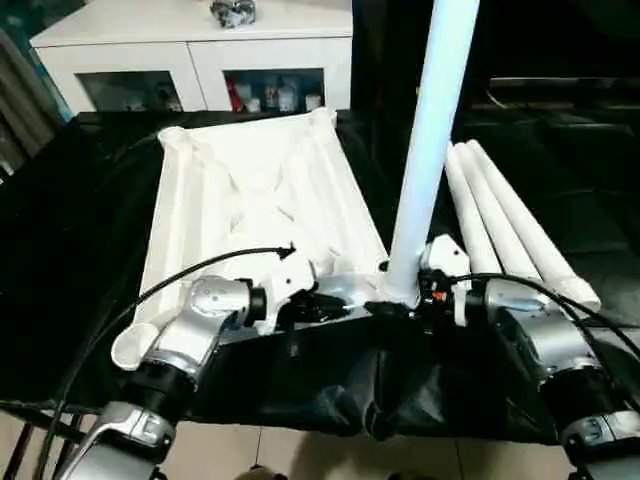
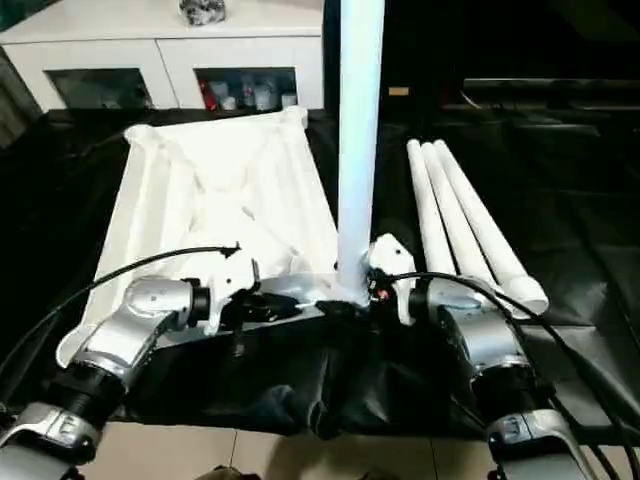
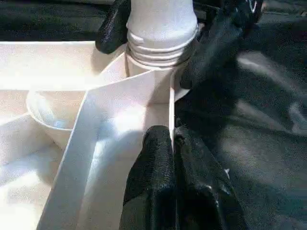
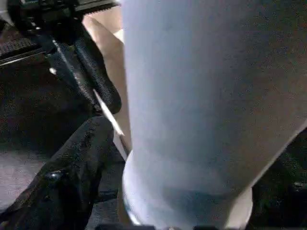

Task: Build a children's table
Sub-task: Rotate leg to tighten

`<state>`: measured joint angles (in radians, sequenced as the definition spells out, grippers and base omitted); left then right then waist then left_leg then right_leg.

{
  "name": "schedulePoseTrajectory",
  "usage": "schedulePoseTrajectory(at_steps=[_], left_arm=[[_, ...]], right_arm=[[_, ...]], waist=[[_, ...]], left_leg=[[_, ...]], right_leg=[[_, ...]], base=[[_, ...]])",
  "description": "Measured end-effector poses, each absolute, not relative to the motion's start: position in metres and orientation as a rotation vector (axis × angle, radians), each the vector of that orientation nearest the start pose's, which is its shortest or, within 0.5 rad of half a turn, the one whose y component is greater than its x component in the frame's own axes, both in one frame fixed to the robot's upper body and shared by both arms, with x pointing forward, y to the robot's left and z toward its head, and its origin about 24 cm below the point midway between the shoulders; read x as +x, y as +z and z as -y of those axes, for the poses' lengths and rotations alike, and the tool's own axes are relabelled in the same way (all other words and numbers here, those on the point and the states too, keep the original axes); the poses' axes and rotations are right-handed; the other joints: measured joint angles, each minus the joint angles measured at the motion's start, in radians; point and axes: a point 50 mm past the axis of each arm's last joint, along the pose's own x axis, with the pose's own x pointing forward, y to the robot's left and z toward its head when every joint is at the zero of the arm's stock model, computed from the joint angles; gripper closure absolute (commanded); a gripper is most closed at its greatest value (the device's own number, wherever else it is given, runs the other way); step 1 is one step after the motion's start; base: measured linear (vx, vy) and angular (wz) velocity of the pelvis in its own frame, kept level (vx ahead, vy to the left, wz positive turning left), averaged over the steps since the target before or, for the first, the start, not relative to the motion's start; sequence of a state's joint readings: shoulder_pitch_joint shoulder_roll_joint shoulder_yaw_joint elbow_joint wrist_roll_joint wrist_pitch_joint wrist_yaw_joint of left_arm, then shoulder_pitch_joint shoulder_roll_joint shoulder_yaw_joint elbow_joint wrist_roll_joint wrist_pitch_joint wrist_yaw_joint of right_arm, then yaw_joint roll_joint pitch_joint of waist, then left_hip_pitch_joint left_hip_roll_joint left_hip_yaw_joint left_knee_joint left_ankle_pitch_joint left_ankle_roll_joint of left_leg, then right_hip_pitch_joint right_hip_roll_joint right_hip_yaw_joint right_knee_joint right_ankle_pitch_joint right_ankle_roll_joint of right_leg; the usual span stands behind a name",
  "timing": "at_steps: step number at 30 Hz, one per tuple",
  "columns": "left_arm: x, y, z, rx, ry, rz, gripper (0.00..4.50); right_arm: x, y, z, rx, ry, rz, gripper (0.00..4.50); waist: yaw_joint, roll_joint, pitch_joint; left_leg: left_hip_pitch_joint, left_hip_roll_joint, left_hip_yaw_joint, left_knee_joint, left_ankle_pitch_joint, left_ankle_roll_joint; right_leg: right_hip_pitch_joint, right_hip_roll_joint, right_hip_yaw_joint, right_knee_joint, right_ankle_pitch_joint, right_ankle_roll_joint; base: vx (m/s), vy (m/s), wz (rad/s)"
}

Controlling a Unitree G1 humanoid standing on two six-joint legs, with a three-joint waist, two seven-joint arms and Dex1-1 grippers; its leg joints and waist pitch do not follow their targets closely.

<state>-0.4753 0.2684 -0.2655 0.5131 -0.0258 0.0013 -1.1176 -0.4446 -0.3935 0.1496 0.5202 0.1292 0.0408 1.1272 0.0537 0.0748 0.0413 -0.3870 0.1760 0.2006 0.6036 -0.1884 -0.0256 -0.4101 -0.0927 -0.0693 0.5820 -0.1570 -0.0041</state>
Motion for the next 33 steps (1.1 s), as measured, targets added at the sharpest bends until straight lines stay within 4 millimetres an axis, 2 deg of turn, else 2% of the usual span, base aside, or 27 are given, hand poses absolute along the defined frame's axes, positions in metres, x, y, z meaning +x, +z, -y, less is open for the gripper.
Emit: schedulePoseTrajectory(at_steps=[5, 8, 10, 16, 18, 21, 23, 25, 30, 32, 33], left_arm=[[0.293, 0.039, -0.108, 0.290, -1.370, -0.288, 4.50], [0.290, 0.039, -0.111, 0.288, -1.395, -0.300, 4.50], [0.289, 0.039, -0.112, 0.291, -1.400, -0.303, 4.50], [0.289, 0.038, -0.109, 0.284, -1.388, -0.297, 4.50], [0.291, 0.037, -0.106, 0.282, -1.355, -0.290, 4.50], [0.301, 0.037, -0.096, 0.287, -1.253, -0.280, 4.50], [0.311, 0.036, -0.085, 0.282, -1.142, -0.274, 4.50], [0.315, 0.036, -0.074, 0.281, -1.065, -0.273, 4.50], [0.323, 0.036, -0.053, 0.270, -0.926, -0.274, 4.50], [0.325, 0.037, -0.047, 0.272, -0.910, -0.271, 4.50], [0.325, 0.037, -0.046, 0.281, -0.908, -0.266, 4.50]], right_arm=[[0.298, 0.045, 0.165, -0.179, 1.205, -0.322, 1.27], [0.295, 0.046, 0.165, -0.178, 1.239, -0.338, 1.40], [0.294, 0.046, 0.166, -0.171, 1.250, -0.348, 1.71], [0.292, 0.044, 0.162, -0.149, 1.237, -0.346, 1.78], [0.294, 0.042, 0.162, -0.143, 1.181, -0.334, 1.79], [0.306, 0.038, 0.159, -0.120, 1.001, -0.298, 1.80], [0.321, 0.036, 0.152, -0.104, 0.813, -0.278, 1.80], [0.331, 0.034, 0.147, -0.095, 0.676, -0.273, 1.81], [0.347, 0.033, 0.129, -0.054, 0.382, -0.262, 1.81], [0.350, 0.033, 0.128, -0.046, 0.331, -0.259, 1.81], [0.350, 0.033, 0.128, -0.049, 0.317, -0.254, 1.25]], waist=[[0.006, 0.000, 0.000], [0.007, 0.000, 0.000], [0.007, 0.000, 0.000], [0.008, 0.000, 0.000], [0.005, -0.001, 0.000], [-0.002, -0.002, -0.001], [-0.020, -0.003, 0.000], [-0.028, -0.003, 0.000], [-0.036, -0.002, -0.001], [-0.035, -0.001, -0.002], [-0.035, -0.001, -0.002]], left_leg=[[0.000, 0.000, 0.000, 0.000, -0.001, -0.002], [0.000, 0.000, 0.000, 0.000, -0.001, -0.002], [0.000, 0.000, 0.000, 0.000, -0.001, -0.002], [0.001, 0.000, 0.000, 0.000, -0.003, -0.004], [0.001, 0.000, 0.000, 0.001, -0.003, -0.004], [0.003, 0.000, 0.000, 0.001, -0.003, -0.005], [0.003, 0.000, 0.000, 0.001, -0.003, -0.005], [0.004, -0.001, 0.000, 0.001, -0.003, -0.005], [0.004, -0.001, -0.001, 0.000, -0.003, -0.005], [0.004, -0.002, -0.001, 0.000, -0.003, -0.005], [0.004, -0.002, -0.001, 0.000, -0.003, -0.005]], right_leg=[[0.000, 0.000, 0.000, 0.000, 0.000, 0.000], [0.000, 0.000, 0.000, 0.000, 0.000, 0.000], [0.000, 0.000, 0.000, 0.000, 0.000, 0.000], [0.000, 0.000, 0.000, 0.001, 0.000, 0.000], [0.001, 0.000, 0.001, 0.002, 0.000, 0.000], [0.001, 0.000, 0.001, 0.003, 0.000, 0.000], [0.001, 0.000, 0.001, 0.003, -0.002, 0.003], [0.001, 0.000, 0.001, 0.003, -0.002, 0.004], [0.001, 0.000, 0.001, 0.003, -0.002, 0.004], [0.002, 0.000, 0.001, 0.003, -0.002, 0.004], [0.002, 0.000, 0.001, 0.003, -0.002, 0.004]], base=[[0.000, 0.000, 0.00], [0.000, 0.000, 0.00], [0.000, 0.000, 0.00], [0.000, 0.000, 0.00], [0.000, 0.000, 0.00], [0.000, 0.000, 0.00], [0.000, 0.000, 0.00], [0.000, 0.000, 0.00], [0.000, 0.000, 0.00], [0.000, 0.000, 0.00], [0.000, 0.000, 0.00]])
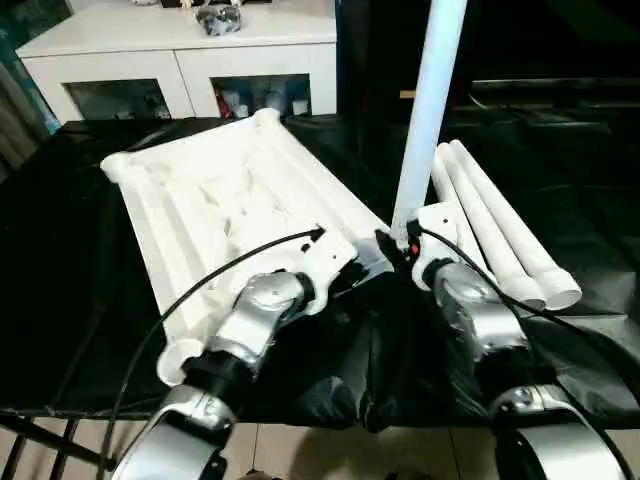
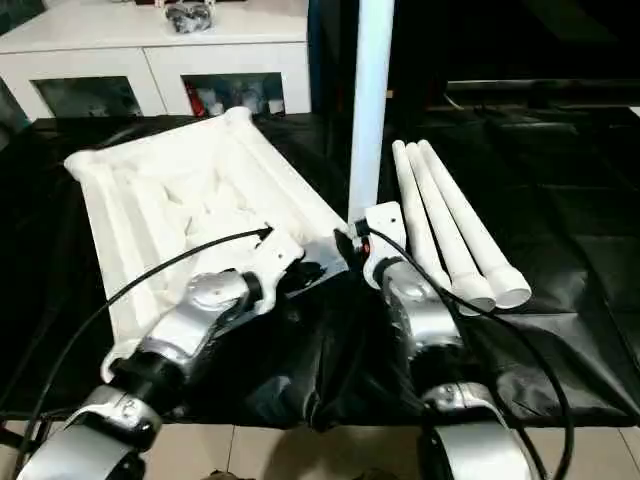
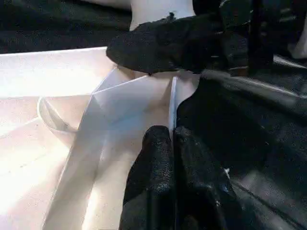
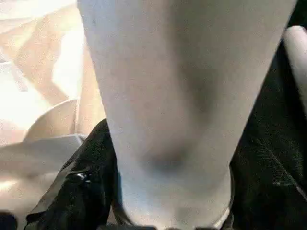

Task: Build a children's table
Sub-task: Rotate leg to tighten, then rotate table base

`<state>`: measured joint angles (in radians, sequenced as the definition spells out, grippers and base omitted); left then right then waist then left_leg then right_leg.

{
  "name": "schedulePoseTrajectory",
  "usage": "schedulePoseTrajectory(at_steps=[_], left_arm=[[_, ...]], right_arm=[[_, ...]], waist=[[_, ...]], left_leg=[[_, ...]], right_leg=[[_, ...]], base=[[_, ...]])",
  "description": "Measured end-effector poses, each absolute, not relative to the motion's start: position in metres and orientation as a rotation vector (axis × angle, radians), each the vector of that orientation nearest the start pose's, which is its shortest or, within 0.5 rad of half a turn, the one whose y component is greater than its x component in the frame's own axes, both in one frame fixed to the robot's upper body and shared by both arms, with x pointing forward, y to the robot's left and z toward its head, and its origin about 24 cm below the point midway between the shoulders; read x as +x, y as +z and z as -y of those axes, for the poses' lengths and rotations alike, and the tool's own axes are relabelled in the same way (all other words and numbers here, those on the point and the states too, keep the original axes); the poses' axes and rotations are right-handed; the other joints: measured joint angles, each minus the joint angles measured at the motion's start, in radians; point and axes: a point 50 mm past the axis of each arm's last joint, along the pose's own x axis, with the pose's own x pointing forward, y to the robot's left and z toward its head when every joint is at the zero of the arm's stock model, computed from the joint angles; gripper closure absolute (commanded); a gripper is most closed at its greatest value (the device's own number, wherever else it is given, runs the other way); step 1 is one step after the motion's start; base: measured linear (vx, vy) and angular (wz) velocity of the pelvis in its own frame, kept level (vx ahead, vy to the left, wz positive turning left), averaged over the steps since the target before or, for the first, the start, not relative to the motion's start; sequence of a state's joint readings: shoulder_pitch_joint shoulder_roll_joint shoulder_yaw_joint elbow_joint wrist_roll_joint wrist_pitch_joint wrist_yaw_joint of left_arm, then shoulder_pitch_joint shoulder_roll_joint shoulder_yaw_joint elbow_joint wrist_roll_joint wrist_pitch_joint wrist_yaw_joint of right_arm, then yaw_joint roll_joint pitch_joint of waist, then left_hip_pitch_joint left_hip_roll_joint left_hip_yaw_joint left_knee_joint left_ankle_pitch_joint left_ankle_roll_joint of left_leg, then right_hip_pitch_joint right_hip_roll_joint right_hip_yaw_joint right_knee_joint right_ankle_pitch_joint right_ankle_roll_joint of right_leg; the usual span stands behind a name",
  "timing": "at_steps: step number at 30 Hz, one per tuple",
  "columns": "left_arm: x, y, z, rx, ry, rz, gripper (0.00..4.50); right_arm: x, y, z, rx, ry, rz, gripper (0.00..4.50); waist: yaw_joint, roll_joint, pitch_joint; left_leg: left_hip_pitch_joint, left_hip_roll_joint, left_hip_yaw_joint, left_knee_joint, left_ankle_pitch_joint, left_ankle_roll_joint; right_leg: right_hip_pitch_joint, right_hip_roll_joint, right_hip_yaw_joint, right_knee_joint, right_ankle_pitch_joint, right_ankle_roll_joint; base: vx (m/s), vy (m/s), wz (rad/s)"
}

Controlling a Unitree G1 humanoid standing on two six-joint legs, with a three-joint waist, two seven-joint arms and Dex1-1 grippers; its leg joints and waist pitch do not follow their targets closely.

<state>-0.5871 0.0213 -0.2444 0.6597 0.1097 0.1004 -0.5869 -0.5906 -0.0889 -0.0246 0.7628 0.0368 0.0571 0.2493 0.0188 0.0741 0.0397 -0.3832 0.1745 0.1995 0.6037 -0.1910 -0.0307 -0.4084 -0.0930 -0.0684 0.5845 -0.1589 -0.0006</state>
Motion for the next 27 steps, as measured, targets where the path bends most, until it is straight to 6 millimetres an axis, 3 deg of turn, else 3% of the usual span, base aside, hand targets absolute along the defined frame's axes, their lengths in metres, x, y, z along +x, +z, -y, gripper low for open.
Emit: schedulePoseTrajectory(at_steps=[2, 7, 12, 18, 19, 23, 25, 27], left_arm=[[0.326, 0.037, -0.045, 0.297, -0.897, -0.256, 4.50], [0.329, 0.037, -0.048, 0.310, -0.853, -0.250, 4.50], [0.329, 0.037, -0.048, 0.314, -0.855, -0.245, 4.50], [0.328, 0.039, -0.042, 0.312, -0.871, -0.231, 4.50], [0.328, 0.039, -0.042, 0.311, -0.867, -0.230, 4.23], [0.329, 0.047, -0.038, 0.208, -0.854, -0.180, 4.23], [0.333, 0.058, -0.039, 0.172, -0.821, -0.124, 3.87], [0.336, 0.065, -0.046, 0.160, -0.781, -0.099, 3.83]], right_arm=[[0.350, 0.033, 0.127, -0.051, 0.313, -0.245, 1.11], [0.348, 0.032, 0.119, -0.036, 0.328, -0.232, 0.64], [0.347, 0.030, 0.118, -0.060, 0.311, -0.216, 0.58], [0.325, 0.031, 0.138, -0.098, 0.318, -0.157, 0.58], [0.322, 0.032, 0.139, -0.103, 0.326, -0.151, 0.54], [0.311, 0.045, 0.144, -0.116, 0.349, -0.086, 0.54], [0.306, 0.055, 0.142, -0.106, 0.363, -0.052, 0.52], [0.303, 0.060, 0.142, -0.113, 0.368, -0.039, 0.52]], waist=[[0.003, 0.000, 0.000], [-0.010, 0.001, -0.001], [-0.011, 0.001, -0.001], [0.000, 0.004, -0.001], [0.002, 0.005, -0.001], [0.011, 0.004, 0.001], [0.012, 0.005, 0.000], [0.009, 0.005, 0.000]], left_leg=[[0.000, 0.000, 0.000, 0.000, 0.000, 0.000], [0.000, 0.000, -0.001, 0.000, 0.000, 0.000], [-0.001, 0.000, -0.001, 0.000, 0.000, 0.000], [-0.002, 0.000, 0.000, -0.001, 0.000, 0.000], [-0.002, 0.000, 0.000, -0.001, 0.000, 0.000], [-0.004, 0.000, -0.001, -0.001, 0.000, 0.000], [-0.004, 0.000, 0.000, -0.001, 0.000, 0.000], [-0.003, 0.000, 0.000, -0.001, 0.000, 0.000]], right_leg=[[0.000, 0.000, 0.000, 0.000, 0.002, -0.004], [0.000, 0.000, -0.001, 0.000, 0.003, -0.005], [0.000, 0.000, -0.001, 0.000, 0.003, -0.005], [0.000, 0.000, 0.000, -0.003, 0.003, -0.004], [0.000, 0.000, 0.000, -0.004, 0.003, -0.004], [-0.001, 0.000, -0.001, -0.005, 0.003, -0.004], [-0.001, 0.000, -0.001, -0.006, 0.003, -0.004], [-0.001, 0.000, -0.001, -0.006, 0.002, -0.004]], base=[[0.000, 0.000, 0.00], [0.000, 0.000, 0.00], [0.000, 0.000, 0.00], [0.000, 0.000, 0.00], [0.000, 0.000, 0.00], [0.000, 0.000, 0.00], [0.000, 0.000, 0.00], [0.000, 0.000, 0.00]])
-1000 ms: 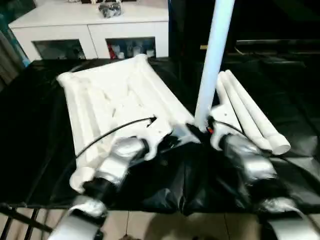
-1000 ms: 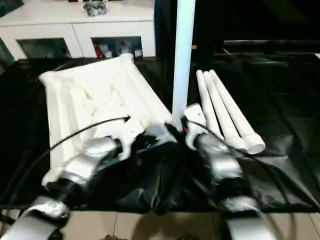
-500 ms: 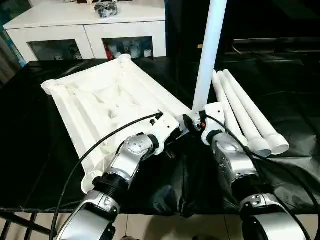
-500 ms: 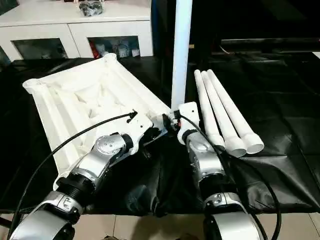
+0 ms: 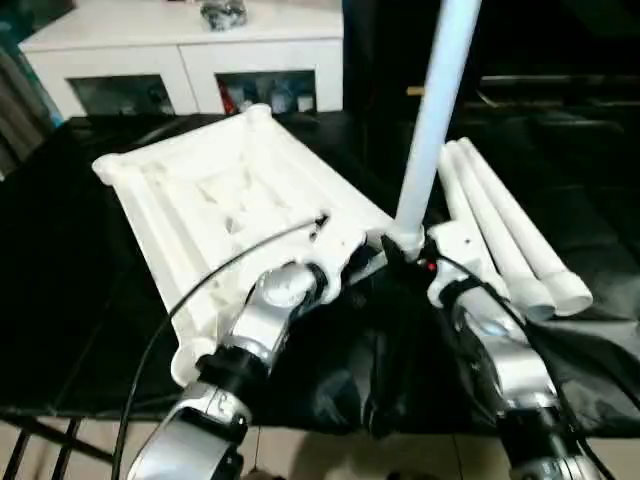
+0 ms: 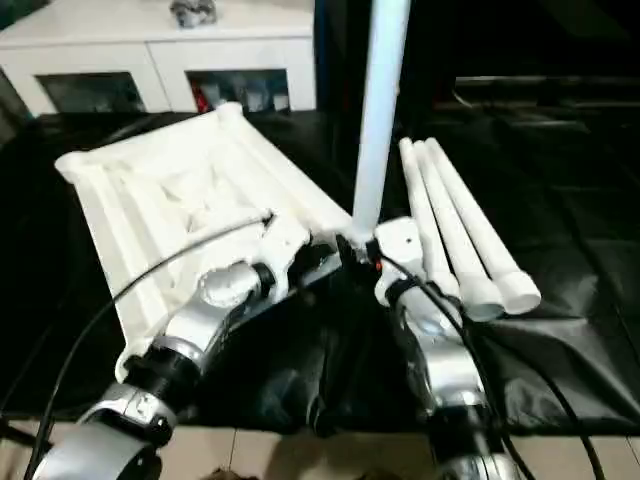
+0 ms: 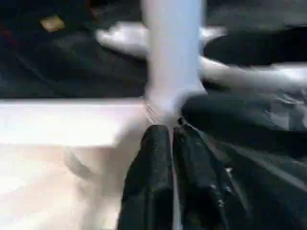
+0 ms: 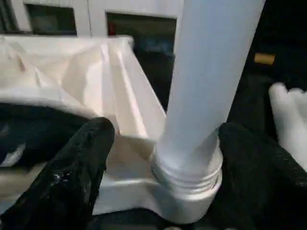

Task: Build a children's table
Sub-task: Rotate table base

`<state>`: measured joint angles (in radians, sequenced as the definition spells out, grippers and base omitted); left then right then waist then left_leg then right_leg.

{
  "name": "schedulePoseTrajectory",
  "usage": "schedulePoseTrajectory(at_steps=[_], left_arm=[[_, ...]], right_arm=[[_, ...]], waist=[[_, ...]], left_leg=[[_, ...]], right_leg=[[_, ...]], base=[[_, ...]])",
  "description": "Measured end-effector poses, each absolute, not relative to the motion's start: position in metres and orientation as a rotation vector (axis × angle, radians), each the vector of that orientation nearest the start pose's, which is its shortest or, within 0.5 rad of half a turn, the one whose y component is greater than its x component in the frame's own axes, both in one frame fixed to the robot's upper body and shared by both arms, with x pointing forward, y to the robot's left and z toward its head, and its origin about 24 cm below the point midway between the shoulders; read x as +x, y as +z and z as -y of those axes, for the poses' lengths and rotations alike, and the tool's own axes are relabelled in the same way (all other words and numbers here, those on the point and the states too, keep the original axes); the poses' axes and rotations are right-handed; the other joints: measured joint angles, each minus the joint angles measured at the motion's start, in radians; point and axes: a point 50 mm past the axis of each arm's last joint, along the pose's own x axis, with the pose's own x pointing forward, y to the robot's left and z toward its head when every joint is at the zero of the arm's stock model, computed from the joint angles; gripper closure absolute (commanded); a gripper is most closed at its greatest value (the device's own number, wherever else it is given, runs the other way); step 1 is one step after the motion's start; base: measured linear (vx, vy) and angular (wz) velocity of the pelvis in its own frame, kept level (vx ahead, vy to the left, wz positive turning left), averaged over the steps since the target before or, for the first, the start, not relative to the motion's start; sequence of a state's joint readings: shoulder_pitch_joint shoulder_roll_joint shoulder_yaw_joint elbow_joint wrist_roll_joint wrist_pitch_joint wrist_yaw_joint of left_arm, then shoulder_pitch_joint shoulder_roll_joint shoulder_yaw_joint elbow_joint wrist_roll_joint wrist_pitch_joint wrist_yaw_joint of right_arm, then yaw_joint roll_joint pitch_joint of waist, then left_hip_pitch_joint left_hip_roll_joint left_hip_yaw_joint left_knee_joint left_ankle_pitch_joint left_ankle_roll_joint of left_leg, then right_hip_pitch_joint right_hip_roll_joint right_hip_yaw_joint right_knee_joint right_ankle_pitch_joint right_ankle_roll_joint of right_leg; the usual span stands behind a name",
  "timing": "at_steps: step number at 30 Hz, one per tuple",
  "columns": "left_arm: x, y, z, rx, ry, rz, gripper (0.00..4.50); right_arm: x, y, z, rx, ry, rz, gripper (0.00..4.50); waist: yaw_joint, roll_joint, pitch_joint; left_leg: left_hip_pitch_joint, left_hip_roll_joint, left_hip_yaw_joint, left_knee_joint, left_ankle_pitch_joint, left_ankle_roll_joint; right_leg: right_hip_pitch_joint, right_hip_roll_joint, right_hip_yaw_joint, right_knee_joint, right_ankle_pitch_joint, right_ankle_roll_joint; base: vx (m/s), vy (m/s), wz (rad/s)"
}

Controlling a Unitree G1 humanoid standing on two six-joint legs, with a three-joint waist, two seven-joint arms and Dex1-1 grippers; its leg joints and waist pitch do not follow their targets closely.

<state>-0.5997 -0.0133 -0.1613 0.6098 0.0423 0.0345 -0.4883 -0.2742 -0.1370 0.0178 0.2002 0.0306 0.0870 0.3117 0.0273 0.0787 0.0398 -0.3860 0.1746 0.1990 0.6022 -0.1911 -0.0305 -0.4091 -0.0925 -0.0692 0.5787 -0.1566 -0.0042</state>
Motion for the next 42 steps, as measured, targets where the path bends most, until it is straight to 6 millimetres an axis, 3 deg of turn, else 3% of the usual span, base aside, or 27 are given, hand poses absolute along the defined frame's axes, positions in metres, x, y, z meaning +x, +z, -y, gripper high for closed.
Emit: schedulePoseTrajectory(at_steps=[3, 6, 10, 15, 16, 17, 19, 22, 25, 38, 42], left_arm=[[0.342, 0.065, -0.064, 0.159, -0.693, -0.114, 3.71], [0.352, 0.067, -0.102, 0.176, -0.541, -0.125, 3.71], [0.359, 0.076, -0.150, 0.212, -0.354, -0.118, 3.71], [0.360, 0.092, -0.194, 0.315, -0.184, -0.099, 3.71], [0.358, 0.094, -0.204, 0.342, -0.151, -0.107, 3.58], [0.357, 0.094, -0.209, 0.345, -0.132, -0.113, 3.82], [0.353, 0.090, -0.219, 0.373, -0.095, -0.143, 4.06], [0.349, 0.082, -0.227, 0.406, -0.063, -0.193, 3.99], [0.345, 0.077, -0.236, 0.458, -0.045, -0.245, 4.48], [0.339, 0.071, -0.257, 0.582, -0.010, -0.381, 4.50], [0.330, 0.057, -0.257, 0.607, -0.094, -0.487, 4.50]], right_arm=[[0.301, 0.063, 0.142, -0.117, 0.372, -0.042, 0.52], [0.293, 0.063, 0.138, -0.121, 0.409, -0.052, 0.52], [0.282, 0.053, 0.127, -0.133, 0.493, -0.154, 0.52], [0.275, 0.038, 0.116, -0.159, 0.541, -0.277, 0.52], [0.275, 0.036, 0.117, -0.167, 0.533, -0.291, 0.82], [0.275, 0.036, 0.119, -0.174, 0.526, -0.300, 0.89], [0.275, 0.033, 0.122, -0.179, 0.485, -0.333, 0.95], [0.275, 0.028, 0.127, -0.186, 0.428, -0.405, 1.24], [0.275, 0.025, 0.133, -0.198, 0.395, -0.452, 1.53], [0.280, 0.030, 0.128, -0.211, 0.419, -0.425, 2.58], [0.287, 0.031, 0.128, -0.218, 0.409, -0.424, 2.91]], waist=[[-0.003, 0.000, 0.000], [-0.007, -0.001, 0.001], [-0.003, -0.002, 0.001], [0.005, -0.004, 0.002], [0.007, -0.005, 0.001], [0.009, -0.006, 0.001], [0.009, -0.007, 0.001], [0.009, -0.009, 0.002], [0.007, -0.009, 0.002], [0.007, -0.009, 0.002], [0.006, -0.008, 0.002]], left_leg=[[0.000, 0.000, 0.000, -0.001, 0.000, 0.000], [0.001, 0.001, -0.001, -0.003, 0.000, 0.000], [0.000, 0.000, -0.002, -0.003, 0.000, 0.000], [-0.001, 0.000, -0.001, -0.003, 0.000, 0.000], [-0.001, 0.000, -0.001, -0.003, 0.000, -0.001], [-0.001, 0.000, -0.001, -0.003, 0.000, -0.001], [0.000, 0.000, -0.001, -0.003, 0.000, -0.001], [-0.001, -0.001, -0.001, -0.003, 0.000, -0.001], [0.000, -0.001, -0.001, -0.003, 0.000, -0.001], [0.000, -0.001, -0.002, -0.003, 0.000, -0.001], [0.001, -0.001, -0.002, -0.003, 0.000, -0.001]], right_leg=[[-0.001, 0.000, 0.000, 0.000, -0.001, 0.001], [-0.001, 0.002, -0.001, 0.000, -0.002, 0.004], [-0.001, 0.001, 0.000, 0.000, -0.002, 0.004], [-0.001, 0.001, 0.000, -0.001, -0.002, 0.004], [-0.001, 0.001, 0.000, -0.001, -0.003, 0.004], [0.000, 0.001, 0.000, -0.001, -0.003, 0.004], [0.000, 0.001, 0.001, 0.000, -0.003, 0.004], [0.000, 0.001, 0.002, 0.000, -0.003, 0.004], [0.000, 0.001, 0.002, 0.000, -0.003, 0.004], [0.000, 0.001, 0.001, 0.001, -0.002, 0.004], [0.000, 0.001, 0.002, 0.001, -0.002, 0.004]], base=[[0.000, 0.000, 0.00], [0.000, 0.000, 0.00], [0.000, 0.000, 0.00], [0.000, 0.000, 0.00], [0.000, 0.000, 0.00], [0.000, 0.000, 0.00], [0.000, 0.000, 0.00], [0.000, 0.000, 0.00], [0.000, 0.000, 0.00], [0.000, 0.000, 0.00], [0.000, 0.000, 0.00]])
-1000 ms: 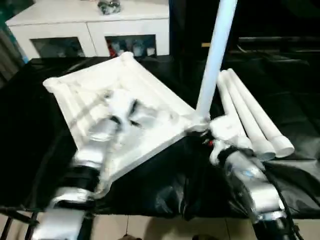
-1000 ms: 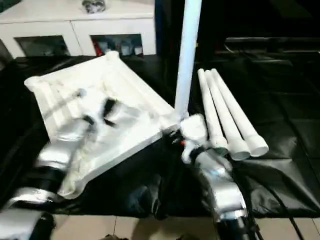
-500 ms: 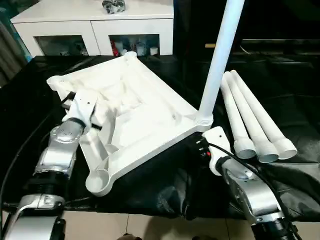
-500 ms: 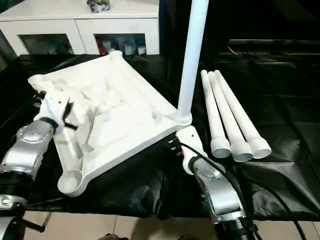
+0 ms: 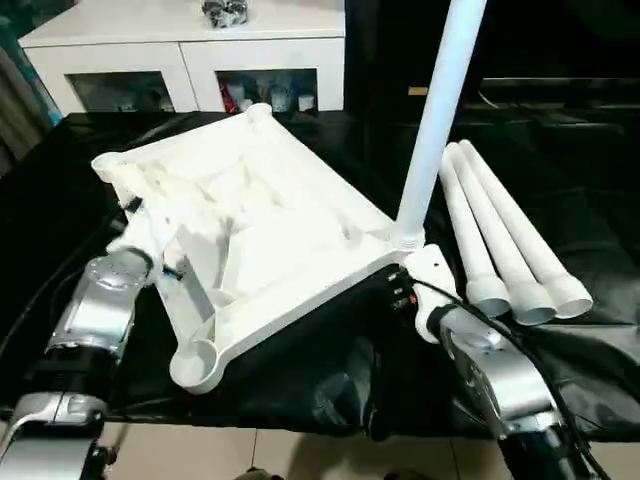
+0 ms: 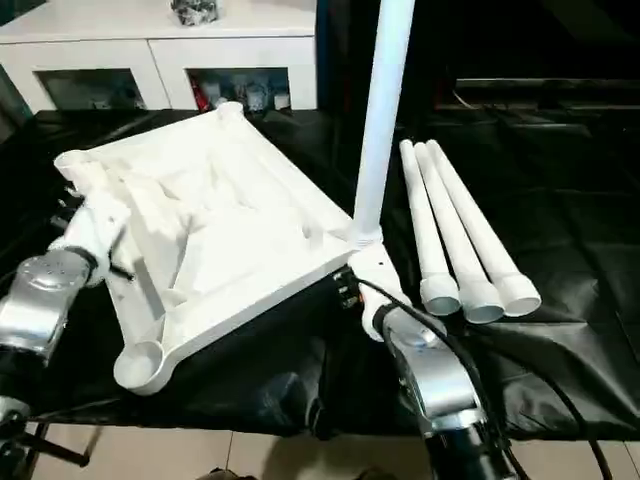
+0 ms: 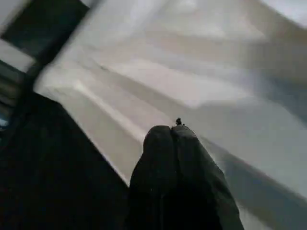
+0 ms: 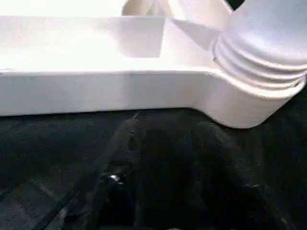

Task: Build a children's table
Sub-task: Rotate table base

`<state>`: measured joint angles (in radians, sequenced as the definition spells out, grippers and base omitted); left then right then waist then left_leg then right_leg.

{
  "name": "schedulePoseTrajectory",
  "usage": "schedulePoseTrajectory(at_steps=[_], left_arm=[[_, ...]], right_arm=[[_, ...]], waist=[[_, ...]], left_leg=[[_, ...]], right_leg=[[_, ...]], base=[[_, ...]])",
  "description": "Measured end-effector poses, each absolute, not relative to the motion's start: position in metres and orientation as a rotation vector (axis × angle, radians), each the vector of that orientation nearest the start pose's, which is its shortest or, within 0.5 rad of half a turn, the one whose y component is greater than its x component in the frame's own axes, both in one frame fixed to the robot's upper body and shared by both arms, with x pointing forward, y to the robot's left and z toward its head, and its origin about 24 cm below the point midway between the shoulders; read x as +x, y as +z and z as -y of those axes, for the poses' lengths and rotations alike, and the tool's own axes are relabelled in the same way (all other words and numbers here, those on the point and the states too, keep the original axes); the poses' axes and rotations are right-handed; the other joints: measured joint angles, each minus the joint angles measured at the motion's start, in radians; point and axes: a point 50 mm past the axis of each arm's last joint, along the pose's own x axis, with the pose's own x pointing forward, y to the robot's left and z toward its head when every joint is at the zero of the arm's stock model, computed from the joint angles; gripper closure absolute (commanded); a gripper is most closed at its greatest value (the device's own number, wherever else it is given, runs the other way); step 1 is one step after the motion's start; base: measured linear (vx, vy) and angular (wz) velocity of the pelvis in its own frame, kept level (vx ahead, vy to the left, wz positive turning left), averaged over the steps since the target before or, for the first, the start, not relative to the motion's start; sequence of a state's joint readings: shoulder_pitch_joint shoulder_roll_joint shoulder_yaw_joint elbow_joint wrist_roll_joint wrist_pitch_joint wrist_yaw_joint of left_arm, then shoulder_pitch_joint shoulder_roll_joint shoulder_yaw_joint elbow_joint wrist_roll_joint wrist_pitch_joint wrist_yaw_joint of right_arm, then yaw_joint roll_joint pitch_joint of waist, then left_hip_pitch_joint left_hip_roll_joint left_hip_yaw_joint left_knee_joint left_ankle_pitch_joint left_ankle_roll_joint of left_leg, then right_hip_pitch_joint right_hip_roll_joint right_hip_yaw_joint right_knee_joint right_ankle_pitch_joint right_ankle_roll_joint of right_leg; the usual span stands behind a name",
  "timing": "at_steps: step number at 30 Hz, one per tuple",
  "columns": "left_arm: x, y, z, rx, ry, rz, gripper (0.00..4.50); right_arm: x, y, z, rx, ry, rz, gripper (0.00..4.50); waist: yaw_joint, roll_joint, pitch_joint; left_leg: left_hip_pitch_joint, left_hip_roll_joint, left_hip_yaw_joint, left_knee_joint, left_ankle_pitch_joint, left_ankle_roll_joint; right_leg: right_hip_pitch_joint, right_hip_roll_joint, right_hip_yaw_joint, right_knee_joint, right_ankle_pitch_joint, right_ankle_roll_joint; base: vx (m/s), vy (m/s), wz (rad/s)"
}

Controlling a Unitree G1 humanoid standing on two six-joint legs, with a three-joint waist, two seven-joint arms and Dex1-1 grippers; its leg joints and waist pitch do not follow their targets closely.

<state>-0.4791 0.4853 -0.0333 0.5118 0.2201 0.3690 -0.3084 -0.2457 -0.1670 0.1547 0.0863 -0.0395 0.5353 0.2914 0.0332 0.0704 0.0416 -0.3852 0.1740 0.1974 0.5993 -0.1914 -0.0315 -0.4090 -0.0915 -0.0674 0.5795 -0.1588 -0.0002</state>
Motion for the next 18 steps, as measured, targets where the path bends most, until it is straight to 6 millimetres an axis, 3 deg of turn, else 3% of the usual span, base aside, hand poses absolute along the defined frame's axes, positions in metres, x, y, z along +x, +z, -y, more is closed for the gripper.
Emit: schedulePoseTrajectory(at_steps=[6, 12, 16, 18], left_arm=[[0.312, 0.048, -0.250, 0.680, -0.341, -0.635, 4.50], [0.299, 0.056, -0.239, 0.729, -0.554, -0.706, 4.50], [0.285, 0.054, -0.217, 0.706, -0.775, -0.697, 4.50], [0.280, 0.055, -0.209, 0.698, -0.853, -0.689, 4.50]], right_arm=[[0.295, 0.033, 0.121, -0.195, 0.443, -0.395, 3.36], [0.304, 0.029, 0.116, -0.202, 0.462, -0.395, 3.90], [0.307, 0.026, 0.118, -0.203, 0.457, -0.406, 4.07], [0.308, 0.026, 0.118, -0.205, 0.462, -0.401, 4.40]], waist=[[-0.001, 0.001, 0.000], [-0.003, 0.001, 0.001], [0.005, 0.002, 0.000], [0.005, 0.002, 0.000]], left_leg=[[0.000, 0.000, 0.000, 0.000, 0.000, 0.000], [0.001, 0.000, 0.000, 0.000, 0.000, 0.000], [0.002, 0.000, 0.001, 0.000, 0.000, 0.000], [0.002, 0.000, 0.001, 0.000, 0.000, 0.000]], right_leg=[[0.000, 0.000, 0.000, 0.001, 0.000, 0.000], [0.000, 0.000, 0.000, 0.002, 0.000, -0.001], [0.001, 0.000, 0.000, 0.002, 0.000, -0.001], [0.001, 0.000, 0.001, 0.002, 0.000, -0.001]], base=[[0.000, 0.000, 0.00], [0.000, 0.000, 0.00], [0.000, 0.000, 0.00], [0.000, 0.000, 0.00]])
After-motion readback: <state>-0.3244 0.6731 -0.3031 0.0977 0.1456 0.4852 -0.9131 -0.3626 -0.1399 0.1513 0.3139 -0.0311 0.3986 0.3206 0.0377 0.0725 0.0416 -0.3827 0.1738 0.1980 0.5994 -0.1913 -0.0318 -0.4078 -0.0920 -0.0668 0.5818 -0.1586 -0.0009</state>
